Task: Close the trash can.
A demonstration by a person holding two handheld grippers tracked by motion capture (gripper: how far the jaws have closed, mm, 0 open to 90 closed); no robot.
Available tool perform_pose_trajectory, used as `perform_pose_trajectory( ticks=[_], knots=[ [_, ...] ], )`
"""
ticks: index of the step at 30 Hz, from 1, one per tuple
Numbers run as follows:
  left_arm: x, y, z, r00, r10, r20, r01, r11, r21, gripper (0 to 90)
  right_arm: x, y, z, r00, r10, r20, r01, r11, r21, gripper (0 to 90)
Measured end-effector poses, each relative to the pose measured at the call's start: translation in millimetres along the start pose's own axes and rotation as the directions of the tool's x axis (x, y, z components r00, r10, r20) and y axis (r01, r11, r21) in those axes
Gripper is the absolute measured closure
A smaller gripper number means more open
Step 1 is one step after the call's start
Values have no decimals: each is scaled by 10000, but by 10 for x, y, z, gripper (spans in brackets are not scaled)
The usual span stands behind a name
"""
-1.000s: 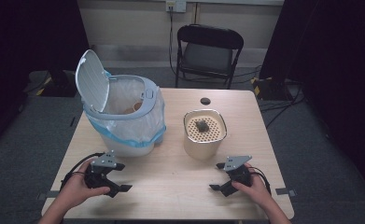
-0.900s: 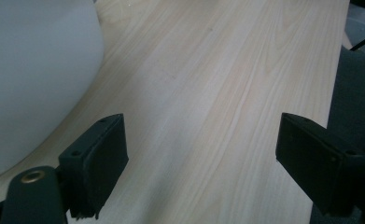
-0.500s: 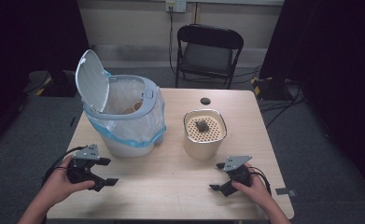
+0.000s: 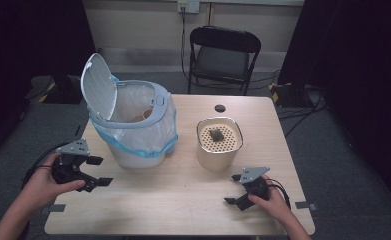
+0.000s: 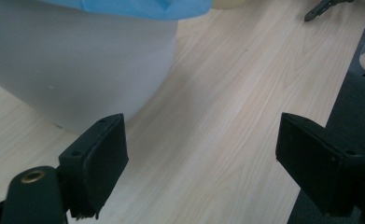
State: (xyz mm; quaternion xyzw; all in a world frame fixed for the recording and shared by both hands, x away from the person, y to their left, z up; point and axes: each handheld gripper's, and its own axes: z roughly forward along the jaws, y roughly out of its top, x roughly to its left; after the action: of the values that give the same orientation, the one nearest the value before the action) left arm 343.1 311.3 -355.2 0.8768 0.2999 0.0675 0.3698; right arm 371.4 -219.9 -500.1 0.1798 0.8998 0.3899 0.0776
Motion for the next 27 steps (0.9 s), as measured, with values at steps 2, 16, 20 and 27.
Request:
perform_pose_trajectory(
  ticks=[2,16,20,27],
  knots=[
    [24,27,-66,10000,-42,-73,42,10000,42,168,0,0,0,10000,0,0,0,10000,3,115],
    [173,282,-407,9980,-497,-392,490,9986,-186,173,1,0,0,10000,6,5,-6,10000,1,115],
    [195,379,-483,9976,-452,-523,445,9989,-140,172,1,0,1,10000,21,15,-21,10000,-6,114],
    [236,555,-602,9972,-302,-677,286,9993,-244,168,1,0,1,10000,16,17,-16,10000,-14,115]
  ],
)
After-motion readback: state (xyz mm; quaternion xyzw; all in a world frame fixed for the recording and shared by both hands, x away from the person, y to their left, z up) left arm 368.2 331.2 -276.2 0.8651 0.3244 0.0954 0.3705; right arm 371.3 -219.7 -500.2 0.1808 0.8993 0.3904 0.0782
